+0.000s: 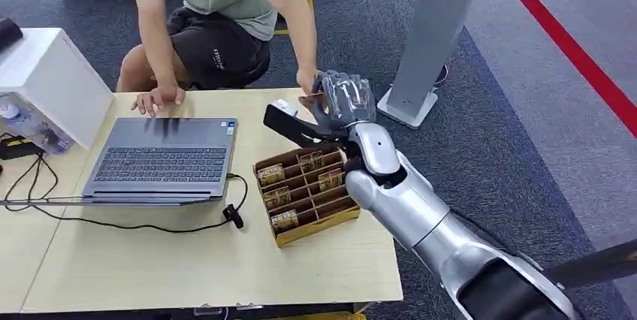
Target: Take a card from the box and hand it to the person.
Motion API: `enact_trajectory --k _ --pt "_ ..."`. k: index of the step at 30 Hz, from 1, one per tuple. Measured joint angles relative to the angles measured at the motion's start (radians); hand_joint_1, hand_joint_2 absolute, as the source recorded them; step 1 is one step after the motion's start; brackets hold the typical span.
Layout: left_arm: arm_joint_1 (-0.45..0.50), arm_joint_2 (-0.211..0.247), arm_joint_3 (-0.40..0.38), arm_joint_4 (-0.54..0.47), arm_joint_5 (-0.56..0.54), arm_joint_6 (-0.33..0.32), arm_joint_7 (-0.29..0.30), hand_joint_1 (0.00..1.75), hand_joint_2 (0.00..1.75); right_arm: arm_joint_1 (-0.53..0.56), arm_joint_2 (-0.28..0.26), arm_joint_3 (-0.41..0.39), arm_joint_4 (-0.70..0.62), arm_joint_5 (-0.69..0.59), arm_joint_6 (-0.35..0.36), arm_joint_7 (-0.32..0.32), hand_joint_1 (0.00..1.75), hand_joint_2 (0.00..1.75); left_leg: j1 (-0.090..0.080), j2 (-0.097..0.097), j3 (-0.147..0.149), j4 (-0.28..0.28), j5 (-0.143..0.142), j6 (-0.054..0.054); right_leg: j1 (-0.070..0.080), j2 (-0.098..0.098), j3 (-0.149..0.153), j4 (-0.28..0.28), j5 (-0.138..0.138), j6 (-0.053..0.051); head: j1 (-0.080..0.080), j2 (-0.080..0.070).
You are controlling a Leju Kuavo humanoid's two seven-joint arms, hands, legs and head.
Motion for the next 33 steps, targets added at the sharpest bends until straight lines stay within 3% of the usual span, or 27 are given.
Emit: enact_trajectory --k 8,12,15,16,20,24,33 --pt "0.001 0.000 -0.001 0.000 0.022 0.017 -0.006 0.00 0.00 -0.003 0.020 0.007 0.064 -0.037 -0.034 -0.018 0.00 1.75 0.000 0.000 0.000 0.000 0.000 0.000 0.000 0.000 -0.001 0.000 0.000 0.000 0.000 0.000" --pt "0.009 0.000 0.000 0.001 0.047 -0.002 -0.014 0.00 0.00 0.022 0.018 -0.005 0.042 -0.191 -0.037 -0.073 0.00 1.75 0.000 0.000 0.000 0.000 0.000 0.000 0.000 0.000 -0.001 0.000 0.000 0.000 0.000 0.000" --pt "0.016 0.000 0.000 0.002 0.085 -0.050 -0.012 0.00 0.00 0.054 0.008 -0.018 -0.001 -0.276 -0.035 -0.080 0.00 1.75 0.000 0.000 0.000 0.000 0.000 0.000 0.000 0.000 -0.001 0.000 0.000 0.000 -0.001 0.000" --pt "0.018 0.001 0.001 0.002 0.095 -0.061 -0.013 0.00 0.00 0.067 0.003 -0.021 -0.022 -0.293 -0.034 -0.074 0.00 0.00 0.000 0.000 0.000 0.000 0.000 0.000 0.000 0.000 -0.001 0.000 0.000 0.000 0.000 0.000" --pt "0.021 0.002 0.001 0.003 0.114 -0.055 -0.034 0.00 0.00 0.129 -0.034 -0.026 -0.122 -0.316 -0.017 -0.027 0.00 0.00 0.000 0.000 0.000 0.000 0.000 0.000 0.000 0.000 -0.001 0.000 0.000 0.000 0.001 0.000" --pt "0.022 0.006 0.006 0.004 0.151 -0.063 -0.035 0.00 0.00 0.191 -0.067 -0.029 -0.221 -0.338 0.016 -0.021 0.00 0.00 0.000 0.001 0.000 0.000 0.000 0.000 0.000 0.001 -0.002 0.000 0.000 0.000 0.000 0.000" --pt "0.026 0.010 0.004 0.004 0.141 -0.044 -0.085 0.00 0.00 0.377 -0.150 -0.046 -0.459 -0.218 0.057 0.031 0.00 0.00 0.000 0.001 0.000 0.000 0.000 0.000 0.000 0.001 -0.002 -0.001 0.000 0.000 0.000 0.000"
